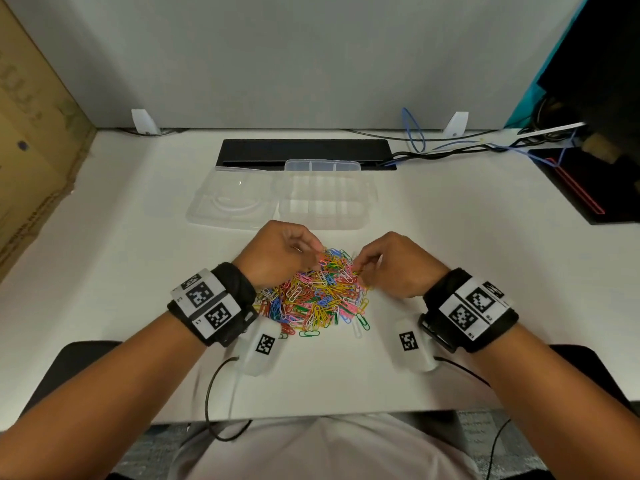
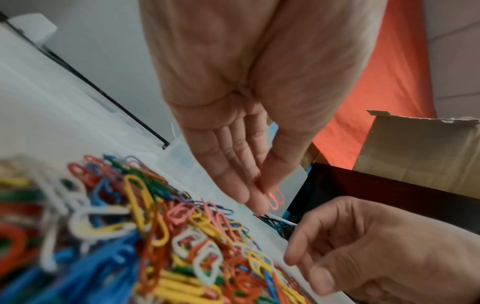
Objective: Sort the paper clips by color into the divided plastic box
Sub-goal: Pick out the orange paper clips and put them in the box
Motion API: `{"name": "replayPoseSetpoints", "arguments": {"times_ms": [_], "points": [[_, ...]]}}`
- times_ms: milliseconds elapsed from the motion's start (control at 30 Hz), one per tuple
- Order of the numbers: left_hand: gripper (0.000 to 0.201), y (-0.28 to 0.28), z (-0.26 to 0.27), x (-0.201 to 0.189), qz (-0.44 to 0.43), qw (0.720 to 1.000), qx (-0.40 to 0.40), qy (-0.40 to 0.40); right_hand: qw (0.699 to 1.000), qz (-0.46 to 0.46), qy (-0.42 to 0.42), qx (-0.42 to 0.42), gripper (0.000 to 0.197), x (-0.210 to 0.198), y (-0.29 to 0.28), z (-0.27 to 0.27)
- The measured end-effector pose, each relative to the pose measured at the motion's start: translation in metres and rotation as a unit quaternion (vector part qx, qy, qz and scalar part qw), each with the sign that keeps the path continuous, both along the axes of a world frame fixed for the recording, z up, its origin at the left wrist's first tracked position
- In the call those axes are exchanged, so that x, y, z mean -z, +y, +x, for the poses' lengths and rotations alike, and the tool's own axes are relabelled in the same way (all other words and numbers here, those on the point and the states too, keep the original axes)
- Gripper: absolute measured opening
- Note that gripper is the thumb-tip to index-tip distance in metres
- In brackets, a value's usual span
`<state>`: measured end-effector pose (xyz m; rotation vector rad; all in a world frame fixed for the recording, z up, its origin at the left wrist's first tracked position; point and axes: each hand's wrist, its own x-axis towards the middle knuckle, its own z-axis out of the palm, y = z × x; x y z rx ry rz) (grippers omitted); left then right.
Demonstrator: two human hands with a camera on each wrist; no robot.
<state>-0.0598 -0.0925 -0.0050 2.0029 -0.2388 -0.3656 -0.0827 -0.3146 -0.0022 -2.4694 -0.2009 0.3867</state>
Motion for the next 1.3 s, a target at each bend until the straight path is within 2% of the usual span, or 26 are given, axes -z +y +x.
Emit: {"name": "replayPoseSetpoints", "arguments": {"times_ms": [100, 233, 367, 467, 567, 667, 733, 800, 867, 900, 967, 1033, 1133, 1233, 1300], "points": [[0.014, 0.002, 0.000, 0.002, 0.007, 1.000, 0.013, 0.000, 0.997, -0.064, 0.025, -0.016, 0.014, 0.001, 0.006, 0.004], [0.010, 0.006, -0.001, 0.003, 0.004, 1.000, 0.012, -0.005, 0.994, -0.104, -0.006, -0.021, 0.009, 0.000, 0.009, 0.008], [0.007, 0.009, -0.004, 0.002, -0.035, 0.999, -0.012, -0.005, 0.999, -0.045, -0.020, -0.020, 0.011, -0.004, 0.007, 0.013], [0.006, 0.007, -0.008, -0.004, -0.124, 0.991, -0.042, 0.043, 0.999, 0.039, -0.037, -0.009, 0.013, -0.014, 0.012, 0.012], [0.013, -0.003, -0.014, -0.010, -0.224, 0.957, -0.083, 0.166, 0.991, 0.118, -0.065, -0.017, 0.012, -0.028, 0.027, 0.002], [0.018, -0.014, -0.021, -0.012, -0.310, 0.892, -0.113, 0.309, 0.987, 0.137, -0.082, -0.023, 0.008, -0.034, 0.039, -0.005], [0.019, -0.017, -0.022, -0.011, -0.336, 0.867, -0.121, 0.349, 0.987, 0.124, -0.099, -0.007, 0.004, -0.033, 0.038, -0.005], [0.023, -0.015, -0.019, -0.010, -0.336, 0.860, -0.126, 0.362, 0.990, 0.099, -0.098, 0.001, 0.009, -0.029, 0.033, -0.004], [0.031, -0.012, -0.016, -0.010, -0.301, 0.880, -0.110, 0.351, 0.998, 0.028, -0.054, -0.012, 0.013, -0.021, 0.029, -0.005], [0.035, -0.012, -0.015, -0.009, -0.258, 0.904, -0.095, 0.328, 0.999, -0.021, -0.030, -0.023, 0.012, -0.016, 0.028, -0.007], [0.041, -0.012, -0.016, -0.009, -0.124, 0.960, -0.054, 0.246, 0.995, -0.099, 0.004, -0.027, 0.008, -0.007, 0.025, -0.010], [0.040, -0.012, -0.019, -0.009, -0.005, 0.989, -0.010, 0.149, 0.992, -0.125, 0.012, -0.028, 0.007, -0.003, 0.022, -0.010], [0.029, -0.007, -0.017, -0.006, 0.074, 0.994, 0.030, 0.072, 0.991, -0.129, -0.004, -0.030, 0.011, -0.006, 0.017, -0.008], [0.007, 0.002, -0.015, -0.011, 0.129, 0.987, 0.079, 0.050, 0.993, -0.112, 0.002, -0.036, 0.008, -0.009, 0.015, -0.007], [0.007, 0.005, -0.015, -0.016, 0.187, 0.977, 0.099, 0.036, 0.993, -0.112, 0.015, -0.042, 0.007, -0.008, 0.018, -0.007]]}}
